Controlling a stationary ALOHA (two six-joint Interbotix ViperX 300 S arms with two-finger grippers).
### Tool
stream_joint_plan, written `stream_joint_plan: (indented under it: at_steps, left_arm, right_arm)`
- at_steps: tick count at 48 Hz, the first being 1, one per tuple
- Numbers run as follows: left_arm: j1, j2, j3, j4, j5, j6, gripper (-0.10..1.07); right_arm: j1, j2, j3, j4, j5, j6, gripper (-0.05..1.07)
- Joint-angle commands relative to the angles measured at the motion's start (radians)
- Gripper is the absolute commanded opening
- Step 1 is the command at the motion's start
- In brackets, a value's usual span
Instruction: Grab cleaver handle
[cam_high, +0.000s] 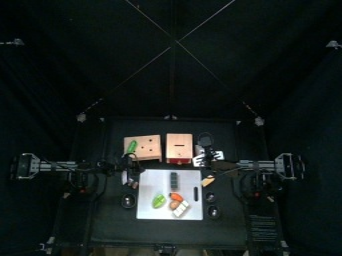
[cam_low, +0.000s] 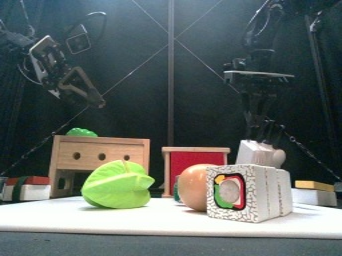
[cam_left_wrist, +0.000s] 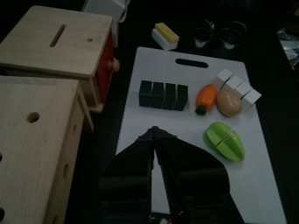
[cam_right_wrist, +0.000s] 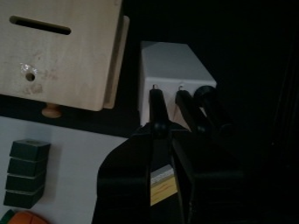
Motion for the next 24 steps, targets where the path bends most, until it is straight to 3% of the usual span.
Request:
stream_joint_plan:
  at_steps: [1,24]
  left_arm:
    - [0.0,0.0,-0.012,-0.008,-0.002,0.0,0.48]
    - [0.0,0.002,-0.011,-0.009,-0.002,0.0,0.48]
  right_arm:
    - [0.006,-0.031,-0.006,-0.005,0.002,0.002,0.48]
    - [0.008,-0.032,-0.002,-0.012,0.002,0.003,0.48]
